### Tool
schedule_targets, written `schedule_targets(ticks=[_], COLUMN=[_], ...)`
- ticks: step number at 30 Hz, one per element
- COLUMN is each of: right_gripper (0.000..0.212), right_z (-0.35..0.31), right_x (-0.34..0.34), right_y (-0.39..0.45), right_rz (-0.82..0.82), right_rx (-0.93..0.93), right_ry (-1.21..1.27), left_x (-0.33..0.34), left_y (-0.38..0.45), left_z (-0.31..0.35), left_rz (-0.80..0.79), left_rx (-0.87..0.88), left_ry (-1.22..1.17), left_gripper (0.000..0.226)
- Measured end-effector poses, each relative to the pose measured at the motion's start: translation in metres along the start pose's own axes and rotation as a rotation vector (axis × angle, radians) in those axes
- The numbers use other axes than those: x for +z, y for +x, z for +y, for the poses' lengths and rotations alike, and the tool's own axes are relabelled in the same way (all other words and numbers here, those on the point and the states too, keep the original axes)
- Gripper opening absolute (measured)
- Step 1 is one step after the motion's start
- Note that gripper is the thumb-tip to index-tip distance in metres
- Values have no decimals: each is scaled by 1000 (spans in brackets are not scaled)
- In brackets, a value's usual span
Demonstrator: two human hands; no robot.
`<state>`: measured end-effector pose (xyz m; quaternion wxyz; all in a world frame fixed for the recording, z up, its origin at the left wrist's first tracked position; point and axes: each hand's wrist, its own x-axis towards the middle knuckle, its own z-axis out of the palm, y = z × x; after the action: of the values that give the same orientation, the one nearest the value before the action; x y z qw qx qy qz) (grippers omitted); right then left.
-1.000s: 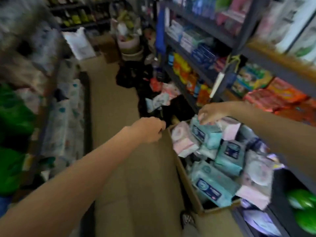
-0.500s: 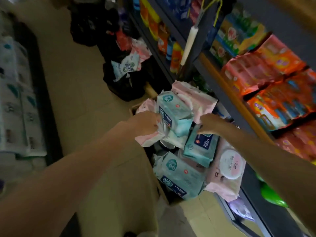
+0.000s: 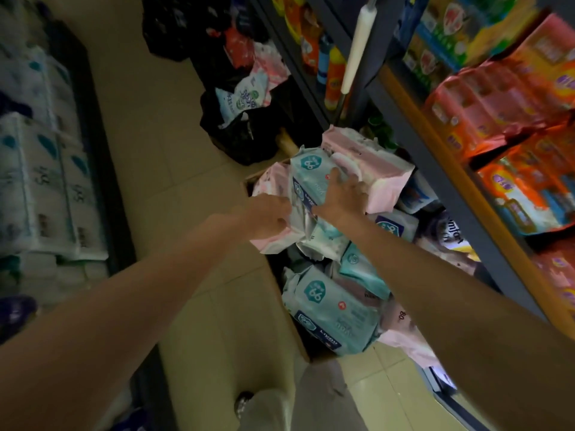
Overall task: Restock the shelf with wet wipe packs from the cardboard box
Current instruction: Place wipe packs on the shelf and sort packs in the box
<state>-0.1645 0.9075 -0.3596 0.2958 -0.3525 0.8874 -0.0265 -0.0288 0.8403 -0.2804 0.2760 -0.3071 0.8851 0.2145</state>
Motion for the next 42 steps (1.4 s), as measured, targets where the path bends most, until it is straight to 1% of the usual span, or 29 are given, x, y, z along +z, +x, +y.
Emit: schedule_targets(ticks=[2,4,7,9,10,11,13,15,17,18,19,20,21,24,25,27,28,29,30,31,34,35,36,37,39,40,42], right_gripper=[86,84,78,72,68,63,54,49,40,38,38,40,42,55,60,59,60,66,72,72,68,68,68,70,79,85,96], right_z=[0,-2,-7,-19,-31,-45,-83,-132,-186,-214,-241,-267,-293,-370,-394,-440,-463,-483,-504,-522,-570,-583,-597,-609,-635,-648,-675], right_x=[-7,-21,-52,-79,-94,-109,-138,-160,-174,-178,-179,-179,-178,-169,-167,-165,-166,-165,-164,-161,-142,-134,-126,-119,-109,-104,-94], right_y=[1,0,-9,-21,-30,-41,-65,-95,-133,-154,-176,-198,-223,-300,-326,-380,-409,-439,-470,-502,-587,-610,-631,-651,-691,-710,-743], right_rz=[-7,-43,-100,-133,-151,-169,-195,-252,-326,-355,-379,-406,-432,-512,-545,-635,-677,-705,-704,-674,-573,-569,-576,-575,-536,-484,-341], right_rx=[-4,28,74,20,-34,-102,-252,-412,-572,-649,-727,-804,-881,-1097,-1164,-1290,-1354,-1425,-1493,-1568,-1822,-1895,-1952,-2015,-2143,-2210,-2339], right_ry=[13,84,329,529,605,653,705,734,783,820,856,893,918,892,861,747,669,584,517,484,498,487,471,447,377,326,200], left_x=[3,2,-8,-22,-32,-43,-66,-88,-104,-110,-114,-116,-116,-110,-107,-100,-96,-93,-89,-84,-65,-57,-49,-42,-28,-21,-6], left_y=[-6,-13,-27,-39,-48,-59,-86,-131,-187,-221,-258,-296,-334,-438,-470,-532,-564,-596,-627,-658,-742,-766,-789,-811,-851,-868,-900], left_z=[-9,-20,-36,-46,-53,-58,-72,-91,-120,-138,-154,-171,-184,-215,-223,-237,-246,-253,-259,-264,-274,-277,-277,-280,-287,-289,-297], left_rz=[-13,-10,56,138,191,253,378,482,580,610,623,640,672,836,927,1127,1225,1306,1375,1444,1577,1625,1662,1689,1700,1693,1630], left_rx=[-32,-46,-51,-59,-84,-125,-201,-215,-211,-203,-163,-105,-45,32,58,89,85,80,58,25,-115,-200,-302,-389,-513,-595,-826], left_ry=[-48,-95,-116,-178,-264,-408,-740,-981,-1192,-1324,-1463,-1547,-1596,-1612,-1618,-1600,-1563,-1502,-1423,-1342,-1178,-1096,-994,-881,-685,-624,-556], left_gripper=[42,40,42,43,42,42,42,36,39,36,27,17,12,27,28,20,19,21,29,40,75,84,88,85,61,52,49])
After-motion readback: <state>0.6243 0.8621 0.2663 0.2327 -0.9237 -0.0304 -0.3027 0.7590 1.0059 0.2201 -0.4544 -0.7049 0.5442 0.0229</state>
